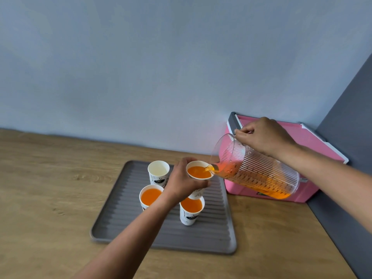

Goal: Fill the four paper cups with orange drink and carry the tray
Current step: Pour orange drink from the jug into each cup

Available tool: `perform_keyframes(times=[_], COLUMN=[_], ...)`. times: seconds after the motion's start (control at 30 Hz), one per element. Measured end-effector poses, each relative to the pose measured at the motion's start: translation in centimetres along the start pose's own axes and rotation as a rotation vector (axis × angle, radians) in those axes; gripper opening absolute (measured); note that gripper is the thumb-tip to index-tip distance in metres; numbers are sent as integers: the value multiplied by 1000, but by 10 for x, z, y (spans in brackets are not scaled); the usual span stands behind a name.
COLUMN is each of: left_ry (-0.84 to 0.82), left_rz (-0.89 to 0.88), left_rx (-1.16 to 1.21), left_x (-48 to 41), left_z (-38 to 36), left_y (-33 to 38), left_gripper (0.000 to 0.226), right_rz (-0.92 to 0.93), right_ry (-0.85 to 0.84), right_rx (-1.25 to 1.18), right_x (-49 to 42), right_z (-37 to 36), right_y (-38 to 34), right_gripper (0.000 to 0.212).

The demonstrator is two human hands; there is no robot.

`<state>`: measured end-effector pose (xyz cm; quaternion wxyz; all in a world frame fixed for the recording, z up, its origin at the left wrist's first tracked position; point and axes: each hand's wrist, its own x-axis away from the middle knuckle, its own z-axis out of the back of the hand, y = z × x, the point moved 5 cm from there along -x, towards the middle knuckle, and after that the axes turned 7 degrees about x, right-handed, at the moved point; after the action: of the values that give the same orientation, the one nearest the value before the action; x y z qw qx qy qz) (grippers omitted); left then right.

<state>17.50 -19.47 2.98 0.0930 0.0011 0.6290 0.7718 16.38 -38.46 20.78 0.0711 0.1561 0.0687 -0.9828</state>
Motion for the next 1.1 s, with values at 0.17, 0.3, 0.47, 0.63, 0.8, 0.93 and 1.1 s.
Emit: perform_keyframes(times=[0.17, 0.3, 0.47, 0.63, 0.8, 0.93, 1.1], left_ry=[-2, -6, 1, -16, -14, 7, 11], left_rz=[-1, -9, -7, -22, -37, -37, -19], left_rx=[-1, 6, 4, 1, 11, -3, -130], left_x=[-1, -1, -2, -6, -20, -37, -61], left_z=[-2, -4, -6, -6, -2, 5, 4], left_y=[0, 0, 2, 9, 17, 17, 1], left_gripper=[76, 75, 75, 74, 73, 75, 79], right_rz=[-13, -39, -73, -182, -269, -408, -484], right_ry=[3, 15, 18, 58, 134, 226, 294], right_rx=[-5, -10, -90, -266, -433, -544, -657], right_x=[2, 3, 6, 7, 13, 24, 38], right_z=[-1, -2, -3, -13, -23, -24, -32], right_y=[4, 8, 16, 40, 57, 68, 77], right_gripper=[42, 51, 59, 52, 47, 40, 36])
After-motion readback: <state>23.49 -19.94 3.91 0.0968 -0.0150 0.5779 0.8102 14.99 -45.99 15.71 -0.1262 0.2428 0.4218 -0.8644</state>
